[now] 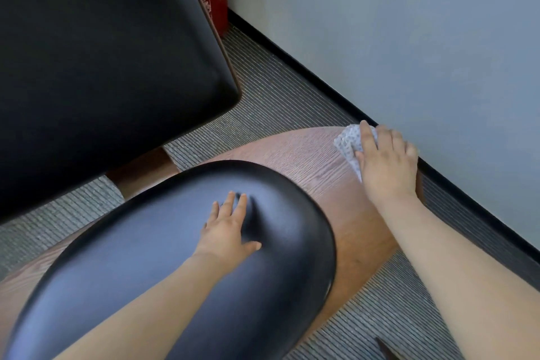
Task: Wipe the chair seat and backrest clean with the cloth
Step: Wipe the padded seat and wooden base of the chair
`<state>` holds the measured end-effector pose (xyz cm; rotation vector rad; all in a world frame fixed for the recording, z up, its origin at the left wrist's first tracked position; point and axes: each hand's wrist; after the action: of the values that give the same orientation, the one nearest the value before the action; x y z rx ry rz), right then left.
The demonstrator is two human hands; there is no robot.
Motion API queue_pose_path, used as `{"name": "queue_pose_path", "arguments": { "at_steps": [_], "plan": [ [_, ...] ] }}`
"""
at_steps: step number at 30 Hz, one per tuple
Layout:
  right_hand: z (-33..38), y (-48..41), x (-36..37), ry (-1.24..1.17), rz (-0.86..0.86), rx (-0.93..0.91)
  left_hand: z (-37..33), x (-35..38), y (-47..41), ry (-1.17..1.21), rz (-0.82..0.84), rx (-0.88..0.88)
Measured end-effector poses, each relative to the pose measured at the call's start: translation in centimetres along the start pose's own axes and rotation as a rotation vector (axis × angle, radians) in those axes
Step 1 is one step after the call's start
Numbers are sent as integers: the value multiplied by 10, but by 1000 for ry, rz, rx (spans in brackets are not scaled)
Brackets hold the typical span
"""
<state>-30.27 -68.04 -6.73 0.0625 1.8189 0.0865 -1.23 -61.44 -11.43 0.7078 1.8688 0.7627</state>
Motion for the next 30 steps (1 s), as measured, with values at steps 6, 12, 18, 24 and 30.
{"name": "queue_pose_path", "arguments": {
  "at_steps": [6,12,18,24,30],
  "plan": [
    [-28,29,-14,-184,49,191,-22,4,13,-53,19,14],
    [-11,43,-45,-294,-198,26,-21,8,12,-94,27,-1],
    [46,33,-22,-402,-170,-153,-2,12,1,-99,22,-65],
    [60,17,13,-412,-69,-119,7,27,-7,-90,12,-83],
    [83,-2,39,-492,58,-262,10,33,-11,-102,-28,-71]
  ]
}}
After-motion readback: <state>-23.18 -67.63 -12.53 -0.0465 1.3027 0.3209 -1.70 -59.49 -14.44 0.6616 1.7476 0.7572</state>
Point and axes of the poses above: each hand's wrist, its own y-axis away from the middle knuckle, its own x-axis out of the palm, z = x × y, and after that the axes turned 7 degrees about -x, right-handed
